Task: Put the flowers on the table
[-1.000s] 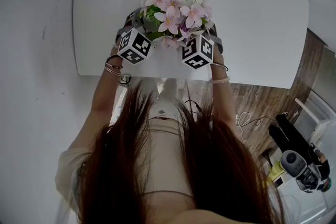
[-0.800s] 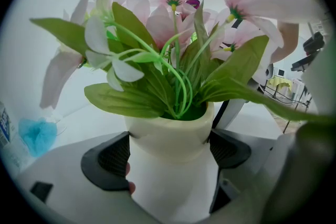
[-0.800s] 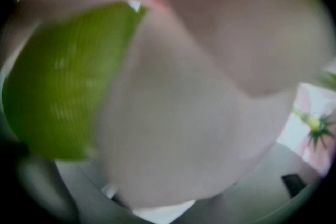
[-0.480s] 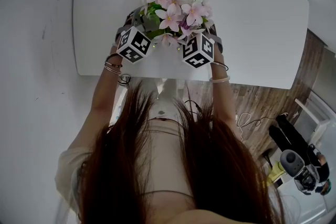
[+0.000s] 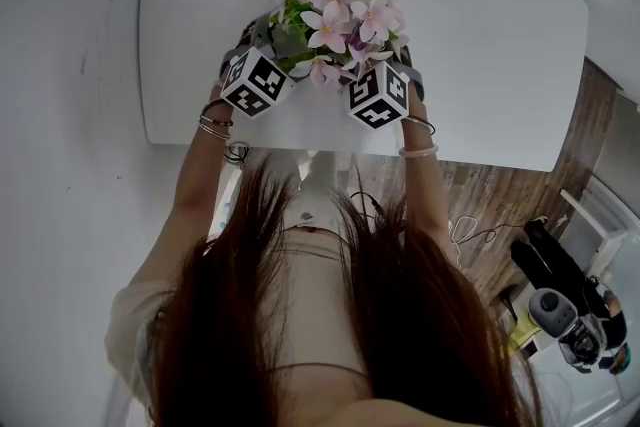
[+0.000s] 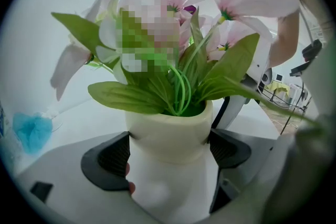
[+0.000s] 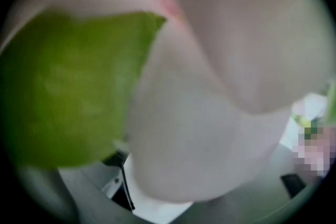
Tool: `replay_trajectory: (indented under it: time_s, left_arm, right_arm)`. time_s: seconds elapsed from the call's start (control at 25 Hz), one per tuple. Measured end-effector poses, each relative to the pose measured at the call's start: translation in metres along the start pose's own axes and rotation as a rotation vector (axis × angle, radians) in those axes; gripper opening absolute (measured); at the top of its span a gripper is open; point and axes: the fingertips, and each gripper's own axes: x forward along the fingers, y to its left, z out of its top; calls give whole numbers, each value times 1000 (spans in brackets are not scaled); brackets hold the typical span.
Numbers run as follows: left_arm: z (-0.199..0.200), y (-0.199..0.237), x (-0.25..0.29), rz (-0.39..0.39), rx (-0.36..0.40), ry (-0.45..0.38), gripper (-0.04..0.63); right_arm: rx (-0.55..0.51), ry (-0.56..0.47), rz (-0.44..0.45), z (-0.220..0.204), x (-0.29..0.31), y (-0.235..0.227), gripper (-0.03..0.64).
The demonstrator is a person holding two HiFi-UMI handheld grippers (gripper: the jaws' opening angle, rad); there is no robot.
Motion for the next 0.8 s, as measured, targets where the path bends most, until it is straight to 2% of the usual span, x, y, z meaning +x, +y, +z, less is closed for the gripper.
replay_trajectory:
  time_s: [0.8]
  left_arm:
    - [-6,-3,-6,-1,-5,-10,471]
  right_arm:
    - [-4,-1,1,6,-2,11,428]
